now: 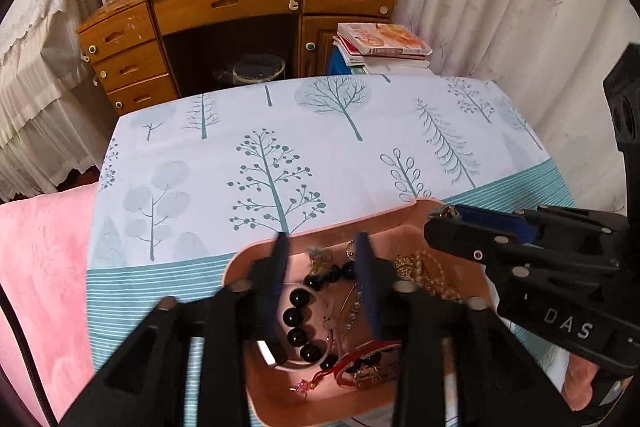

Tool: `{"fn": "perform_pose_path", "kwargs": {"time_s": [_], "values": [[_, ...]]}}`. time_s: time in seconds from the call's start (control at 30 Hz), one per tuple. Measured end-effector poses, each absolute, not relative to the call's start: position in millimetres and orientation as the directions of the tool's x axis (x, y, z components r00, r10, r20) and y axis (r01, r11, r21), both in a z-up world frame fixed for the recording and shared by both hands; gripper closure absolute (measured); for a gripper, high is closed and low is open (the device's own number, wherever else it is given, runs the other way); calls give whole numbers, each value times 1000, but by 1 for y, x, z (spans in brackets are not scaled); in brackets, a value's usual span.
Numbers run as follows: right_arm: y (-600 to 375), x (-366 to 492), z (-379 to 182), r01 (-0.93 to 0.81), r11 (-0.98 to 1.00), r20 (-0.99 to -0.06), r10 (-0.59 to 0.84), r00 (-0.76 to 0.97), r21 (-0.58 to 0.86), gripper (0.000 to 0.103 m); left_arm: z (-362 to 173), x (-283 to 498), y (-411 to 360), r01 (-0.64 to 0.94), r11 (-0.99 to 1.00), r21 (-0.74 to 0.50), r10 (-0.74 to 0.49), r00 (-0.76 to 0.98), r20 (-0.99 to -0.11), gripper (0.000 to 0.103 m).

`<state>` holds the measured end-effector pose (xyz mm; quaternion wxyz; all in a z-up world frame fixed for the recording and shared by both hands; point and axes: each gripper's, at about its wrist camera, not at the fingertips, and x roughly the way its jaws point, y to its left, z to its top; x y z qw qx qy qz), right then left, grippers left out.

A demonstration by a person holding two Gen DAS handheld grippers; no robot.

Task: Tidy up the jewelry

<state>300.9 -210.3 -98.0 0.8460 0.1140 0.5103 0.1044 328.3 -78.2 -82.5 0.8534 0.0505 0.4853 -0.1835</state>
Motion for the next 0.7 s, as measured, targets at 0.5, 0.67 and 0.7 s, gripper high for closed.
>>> {"fn": "perform_pose_path", "kwargs": {"time_s": [0.5,0.67,0.7], "values": [[-214,262,-69,-73,959,-808,272,522,275,81,-55,286,-62,346,936,-65,-257,545,-798,22],[-210,223,-48,-95,959,-782,274,560,268,81,-28,247,-50,333,942,-39,-247,611,-752,9],[-210,214,-44,-98,959,-775,274,569,267,81,-24,239,-47,327,944,-42,-247,617,-747,5]]}}
